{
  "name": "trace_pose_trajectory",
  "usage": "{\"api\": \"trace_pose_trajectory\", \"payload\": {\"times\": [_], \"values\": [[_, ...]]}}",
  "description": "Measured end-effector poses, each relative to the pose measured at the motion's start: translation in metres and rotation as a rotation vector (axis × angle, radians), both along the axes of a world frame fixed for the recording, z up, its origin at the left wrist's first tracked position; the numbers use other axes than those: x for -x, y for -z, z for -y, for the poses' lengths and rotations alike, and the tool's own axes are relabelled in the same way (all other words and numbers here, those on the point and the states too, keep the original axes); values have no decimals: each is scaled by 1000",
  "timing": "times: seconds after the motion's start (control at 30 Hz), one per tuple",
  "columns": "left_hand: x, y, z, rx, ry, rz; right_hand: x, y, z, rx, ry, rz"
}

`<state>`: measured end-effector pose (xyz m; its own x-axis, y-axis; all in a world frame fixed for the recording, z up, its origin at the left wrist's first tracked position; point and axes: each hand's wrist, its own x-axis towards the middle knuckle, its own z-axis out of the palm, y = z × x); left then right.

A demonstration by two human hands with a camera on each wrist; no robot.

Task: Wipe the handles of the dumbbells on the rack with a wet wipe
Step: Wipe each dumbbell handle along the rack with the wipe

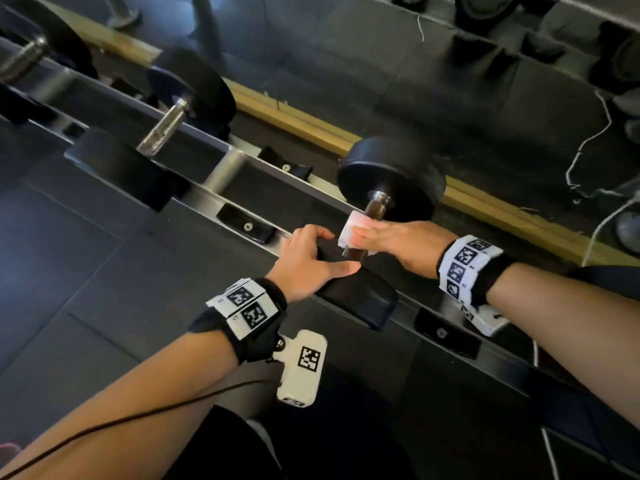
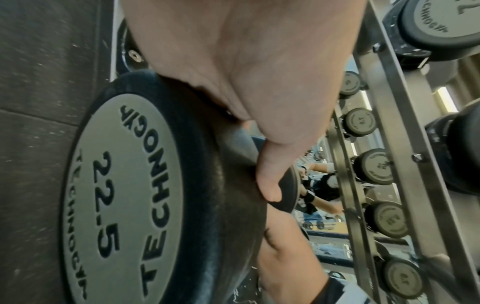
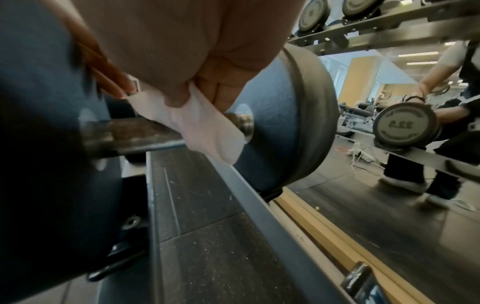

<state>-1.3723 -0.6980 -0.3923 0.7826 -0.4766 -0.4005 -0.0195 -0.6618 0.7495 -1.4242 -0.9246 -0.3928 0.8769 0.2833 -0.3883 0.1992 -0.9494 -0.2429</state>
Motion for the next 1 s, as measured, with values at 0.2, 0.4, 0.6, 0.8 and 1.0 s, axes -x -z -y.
{"api": "trace_pose_trajectory", "payload": {"times": [0.2,0.4,0.6,0.8,1.0], "values": [[-2,-13,3,-180,-119,-172,-27,-22,-12,137,140,-39],[3,-17,0,-127,-182,-246,-2,-35,-34,182,-163,-8],[0,-17,-1,-162,-160,-296,-40,-35,-21,137,130,23],[0,-17,-1,-156,-174,-322,-22,-23,-43,40,-78,-33],[0,-16,-2,-138,-184,-332,-47,-8,-33,95,-146,-193]]}}
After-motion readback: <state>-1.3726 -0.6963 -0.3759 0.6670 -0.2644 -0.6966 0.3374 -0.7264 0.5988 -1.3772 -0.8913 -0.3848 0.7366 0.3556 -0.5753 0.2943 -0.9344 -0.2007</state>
